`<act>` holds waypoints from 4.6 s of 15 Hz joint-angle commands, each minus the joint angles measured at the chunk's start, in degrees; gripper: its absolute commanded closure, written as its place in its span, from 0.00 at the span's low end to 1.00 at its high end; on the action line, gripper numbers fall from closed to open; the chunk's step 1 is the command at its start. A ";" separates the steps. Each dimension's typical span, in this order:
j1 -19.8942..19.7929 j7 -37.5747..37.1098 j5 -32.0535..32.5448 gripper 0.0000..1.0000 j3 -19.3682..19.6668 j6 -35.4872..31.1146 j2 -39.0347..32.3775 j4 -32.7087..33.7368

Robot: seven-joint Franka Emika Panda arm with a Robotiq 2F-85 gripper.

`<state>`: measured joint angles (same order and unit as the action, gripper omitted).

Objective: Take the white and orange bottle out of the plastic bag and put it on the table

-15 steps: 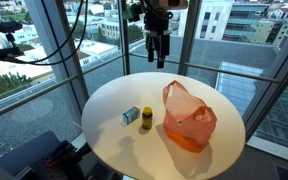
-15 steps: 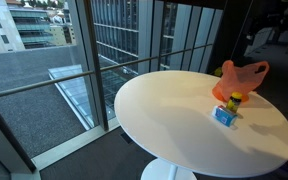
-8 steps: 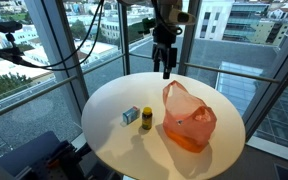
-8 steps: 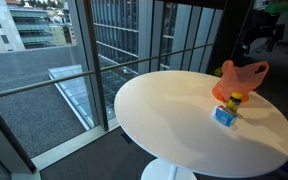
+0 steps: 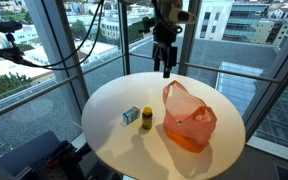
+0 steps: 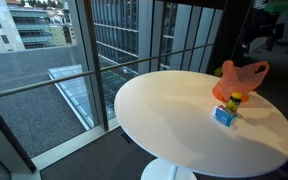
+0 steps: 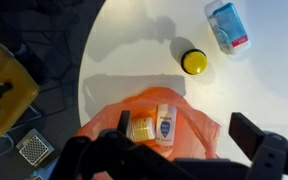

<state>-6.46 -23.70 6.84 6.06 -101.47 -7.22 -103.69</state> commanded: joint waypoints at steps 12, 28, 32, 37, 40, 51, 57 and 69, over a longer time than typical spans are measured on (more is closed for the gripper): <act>-0.92 -1.80 -3.30 0.00 3.22 -11.12 -11.36 5.50; -4.43 0.37 -5.66 0.00 6.46 -9.96 -21.19 13.39; -4.17 1.79 -4.93 0.00 6.38 -10.87 -23.37 12.72; -3.38 1.59 -4.34 0.00 6.52 -10.42 -24.00 12.43; -3.46 0.80 -4.84 0.00 6.65 -11.69 -24.29 10.94; -4.87 14.69 -3.69 0.00 5.13 -12.78 -23.04 7.78; -6.31 27.57 -1.90 0.00 5.01 -15.04 -22.78 6.88; -7.58 33.54 -2.69 0.00 3.99 -18.02 -23.75 6.99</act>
<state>-12.59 7.02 4.19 11.72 -118.72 -31.15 -96.41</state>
